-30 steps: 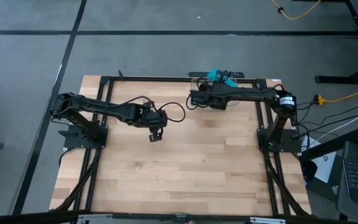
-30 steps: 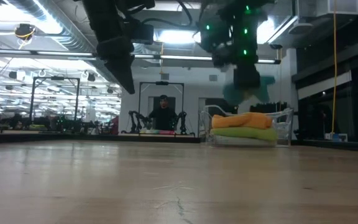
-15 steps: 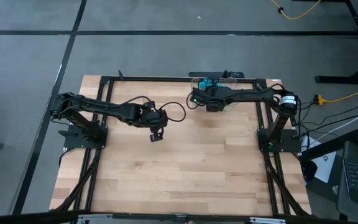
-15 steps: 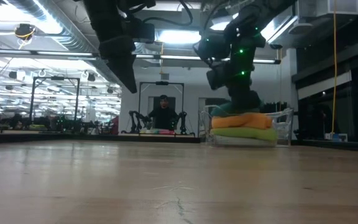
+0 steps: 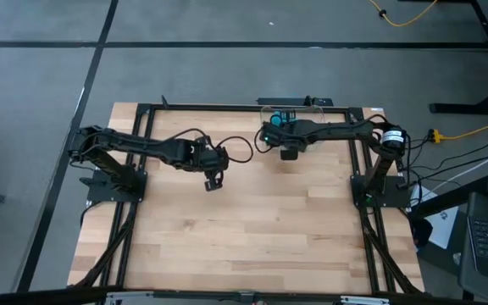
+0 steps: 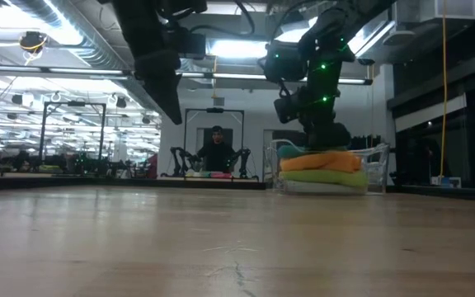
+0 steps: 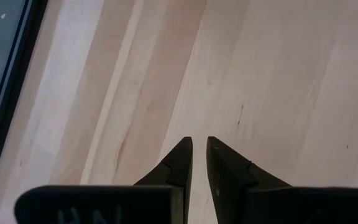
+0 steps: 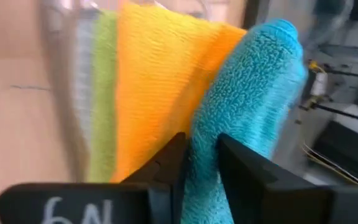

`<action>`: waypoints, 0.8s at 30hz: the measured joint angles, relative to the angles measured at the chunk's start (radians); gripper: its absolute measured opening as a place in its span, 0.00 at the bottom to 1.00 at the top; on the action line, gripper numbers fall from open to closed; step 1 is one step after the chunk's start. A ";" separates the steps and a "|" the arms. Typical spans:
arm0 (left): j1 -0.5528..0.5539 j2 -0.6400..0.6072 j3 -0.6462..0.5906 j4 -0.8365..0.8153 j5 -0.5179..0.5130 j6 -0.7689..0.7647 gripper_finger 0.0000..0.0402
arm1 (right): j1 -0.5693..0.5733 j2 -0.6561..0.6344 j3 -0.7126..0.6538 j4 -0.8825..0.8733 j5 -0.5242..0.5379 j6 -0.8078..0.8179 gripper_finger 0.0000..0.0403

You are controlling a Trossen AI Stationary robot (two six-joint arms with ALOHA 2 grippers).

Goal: Fold microfiber towels
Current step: Put the folded blue microfiber into the transparent bin, then return to Home Position

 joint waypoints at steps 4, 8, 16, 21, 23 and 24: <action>0.012 0.000 0.000 0.000 0.000 0.000 0.10 | 0.013 0.000 0.001 -0.003 -0.029 -0.001 0.28; 0.022 0.000 0.000 0.000 0.000 -0.003 0.10 | 0.025 0.000 0.045 -0.037 0.035 0.001 0.33; 0.024 0.000 0.000 0.002 0.000 -0.004 0.10 | 0.067 0.000 0.212 -0.292 0.052 0.127 0.37; 0.023 0.000 0.000 0.002 -0.003 -0.004 0.10 | 0.094 0.000 0.369 -0.631 0.071 0.530 0.37; 0.022 0.000 0.000 0.001 -0.006 -0.022 0.10 | 0.102 0.000 0.406 -0.729 0.054 0.764 0.37; 0.020 0.000 0.000 -0.001 -0.007 -0.026 0.10 | 0.109 0.000 0.417 -0.772 0.030 0.878 0.37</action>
